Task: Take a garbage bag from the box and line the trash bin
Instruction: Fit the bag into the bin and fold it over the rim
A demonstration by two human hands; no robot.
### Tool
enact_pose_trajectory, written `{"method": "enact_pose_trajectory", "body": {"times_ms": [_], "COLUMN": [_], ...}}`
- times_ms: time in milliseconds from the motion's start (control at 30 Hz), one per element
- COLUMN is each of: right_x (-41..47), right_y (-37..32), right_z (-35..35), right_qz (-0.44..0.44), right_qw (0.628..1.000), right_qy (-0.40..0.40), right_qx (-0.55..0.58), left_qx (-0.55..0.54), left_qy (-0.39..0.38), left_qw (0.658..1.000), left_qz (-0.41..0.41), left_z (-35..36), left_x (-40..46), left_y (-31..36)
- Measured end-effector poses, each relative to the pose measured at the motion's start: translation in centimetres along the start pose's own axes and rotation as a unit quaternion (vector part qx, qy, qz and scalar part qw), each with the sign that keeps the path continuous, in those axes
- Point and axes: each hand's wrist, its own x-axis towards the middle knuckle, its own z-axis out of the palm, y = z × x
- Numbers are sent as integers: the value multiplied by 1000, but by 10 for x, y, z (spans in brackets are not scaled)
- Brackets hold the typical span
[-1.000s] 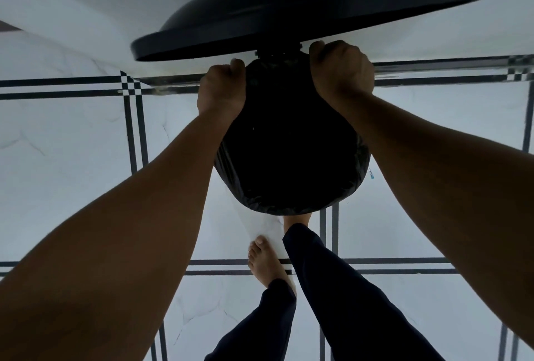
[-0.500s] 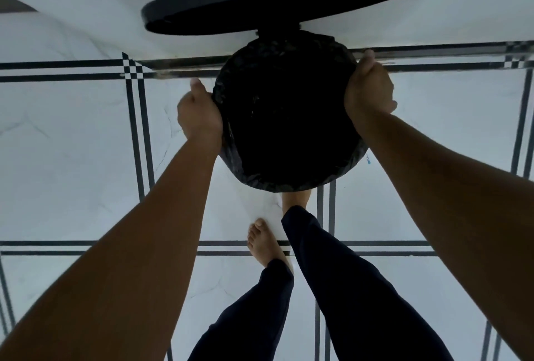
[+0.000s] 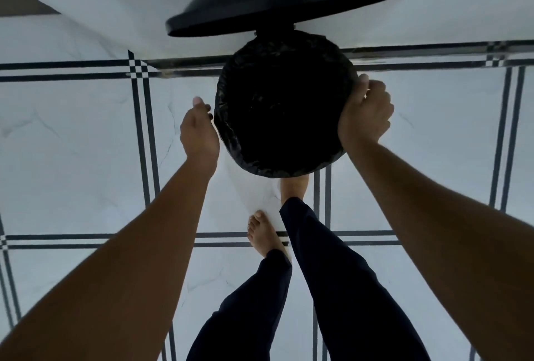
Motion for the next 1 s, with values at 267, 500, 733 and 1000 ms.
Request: {"method": "enact_pose_trajectory", "body": {"times_ms": [267,500,733,1000], "right_x": [-94,-136,-118,-65], "right_y": [-27,-85,-145,-158], "right_z": [-54,-131,-171,-145], "right_qz": [-317,-408,-477,-450], "right_qw": [922,900,875,866], "right_qy": [-160,-111,40,-96], "right_qx": [-152,-106,-65,-198], "left_qx": [233,256,211,409], "left_qy": [-85,-50,61,-62], "left_qw": [913,860,829,794], "left_qz": [325,439,515,446], "left_z": [-28,-64,-67,-34], "left_x": [-65,-122,-132,-91], "left_y": [9,85,143,162]}}
